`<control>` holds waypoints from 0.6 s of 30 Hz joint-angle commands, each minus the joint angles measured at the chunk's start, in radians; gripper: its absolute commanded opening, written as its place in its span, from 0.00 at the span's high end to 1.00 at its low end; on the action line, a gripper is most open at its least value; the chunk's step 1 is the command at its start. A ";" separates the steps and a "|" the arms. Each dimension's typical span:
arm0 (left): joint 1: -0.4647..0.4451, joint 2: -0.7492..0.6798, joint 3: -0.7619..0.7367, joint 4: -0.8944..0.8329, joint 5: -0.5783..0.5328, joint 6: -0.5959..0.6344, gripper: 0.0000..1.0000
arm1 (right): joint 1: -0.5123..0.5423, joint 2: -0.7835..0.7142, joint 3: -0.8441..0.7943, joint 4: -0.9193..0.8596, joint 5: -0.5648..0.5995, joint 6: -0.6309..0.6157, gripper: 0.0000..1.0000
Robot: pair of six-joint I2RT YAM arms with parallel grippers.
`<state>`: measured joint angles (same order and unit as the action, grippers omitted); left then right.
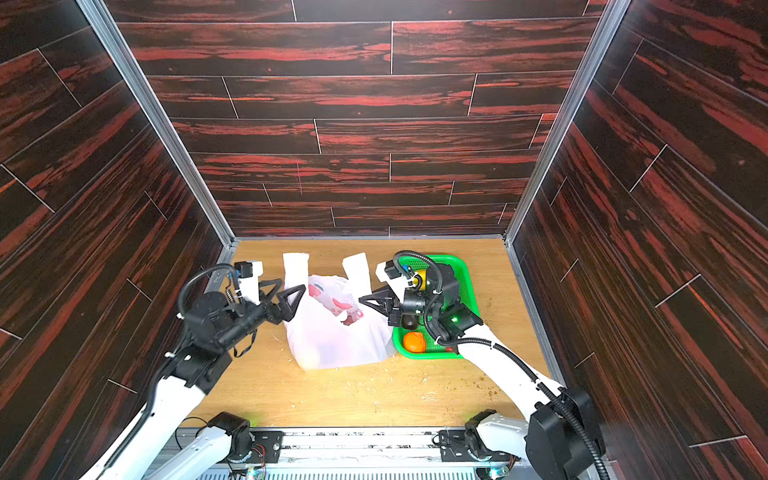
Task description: Place the fake fruits into the plastic bag and tie a complex knot
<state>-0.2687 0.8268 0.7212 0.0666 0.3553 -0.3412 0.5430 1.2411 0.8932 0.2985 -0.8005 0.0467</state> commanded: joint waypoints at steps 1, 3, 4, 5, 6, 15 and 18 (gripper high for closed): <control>0.014 0.012 -0.026 0.180 0.142 -0.032 0.11 | -0.003 -0.039 0.028 -0.019 -0.005 -0.023 1.00; 0.015 0.012 -0.066 0.272 0.171 -0.045 0.14 | -0.003 -0.041 0.029 -0.021 0.009 -0.026 1.00; 0.015 0.015 -0.078 0.303 0.184 -0.049 0.16 | -0.003 -0.041 0.034 -0.028 0.011 -0.030 1.00; 0.016 0.020 -0.082 0.321 0.197 -0.052 0.20 | -0.003 -0.040 0.039 -0.036 0.015 -0.032 1.00; 0.016 0.026 -0.081 0.323 0.209 -0.051 0.24 | -0.005 -0.040 0.042 -0.041 0.021 -0.030 1.00; 0.017 0.096 -0.061 0.349 0.281 -0.031 0.66 | -0.003 -0.055 0.036 -0.034 0.048 -0.010 1.00; 0.018 0.095 -0.058 0.337 0.292 -0.015 0.83 | -0.004 -0.059 0.039 -0.043 0.056 -0.011 1.00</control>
<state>-0.2558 0.9295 0.6445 0.3691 0.6064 -0.3717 0.5430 1.2209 0.9058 0.2672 -0.7563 0.0330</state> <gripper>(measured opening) 0.205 0.045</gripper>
